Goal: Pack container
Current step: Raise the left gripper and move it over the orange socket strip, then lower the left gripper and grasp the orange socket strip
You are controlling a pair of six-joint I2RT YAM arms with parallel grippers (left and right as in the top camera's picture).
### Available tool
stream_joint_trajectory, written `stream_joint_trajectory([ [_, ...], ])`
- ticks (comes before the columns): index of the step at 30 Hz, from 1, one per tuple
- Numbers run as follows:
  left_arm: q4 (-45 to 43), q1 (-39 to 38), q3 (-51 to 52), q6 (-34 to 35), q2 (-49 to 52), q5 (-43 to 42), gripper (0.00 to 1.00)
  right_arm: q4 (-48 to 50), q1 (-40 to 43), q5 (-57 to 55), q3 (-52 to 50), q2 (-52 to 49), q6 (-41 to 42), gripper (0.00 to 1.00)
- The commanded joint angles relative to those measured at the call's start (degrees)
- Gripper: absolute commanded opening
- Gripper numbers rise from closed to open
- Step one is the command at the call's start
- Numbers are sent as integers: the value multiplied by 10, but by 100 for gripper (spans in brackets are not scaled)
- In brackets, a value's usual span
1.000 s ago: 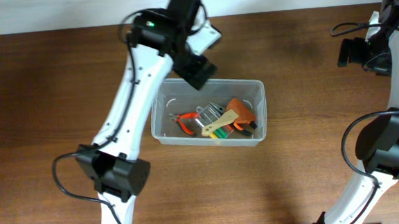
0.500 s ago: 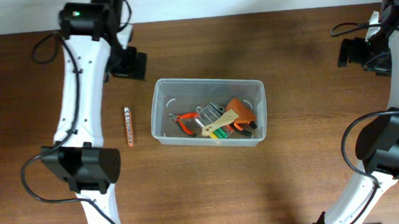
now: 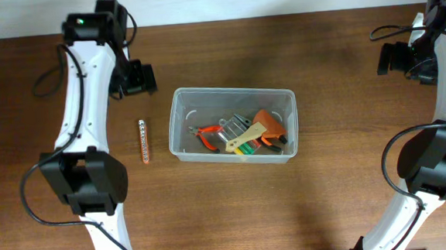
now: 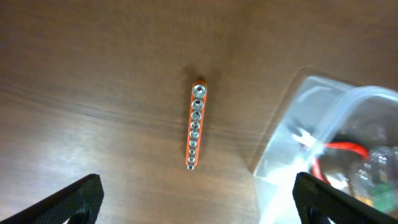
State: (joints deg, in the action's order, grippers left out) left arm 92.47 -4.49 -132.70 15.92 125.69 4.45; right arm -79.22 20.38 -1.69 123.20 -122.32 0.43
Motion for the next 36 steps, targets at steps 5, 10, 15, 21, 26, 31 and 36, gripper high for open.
stream_joint_trajectory([
  [5,-92,2,170,-40,-1,-6,99,0,-1,-3,-3,0,5,99],
  [10,-138,2,240,-68,-1,-34,99,0,-1,-3,-3,0,5,99],
  [15,-164,2,294,-71,-1,-47,99,0,-1,-3,-3,0,5,99],
  [21,-178,2,335,-70,-1,-47,99,0,-1,-3,-3,0,5,99],
  [26,-201,2,341,-71,-1,-47,99,0,-1,-3,-3,0,5,99],
  [31,-234,2,345,-73,-1,-47,99,0,-1,-3,-3,0,5,99],
  [36,-254,3,355,-73,-1,-46,99,0,-1,-3,-3,0,5,99],
])
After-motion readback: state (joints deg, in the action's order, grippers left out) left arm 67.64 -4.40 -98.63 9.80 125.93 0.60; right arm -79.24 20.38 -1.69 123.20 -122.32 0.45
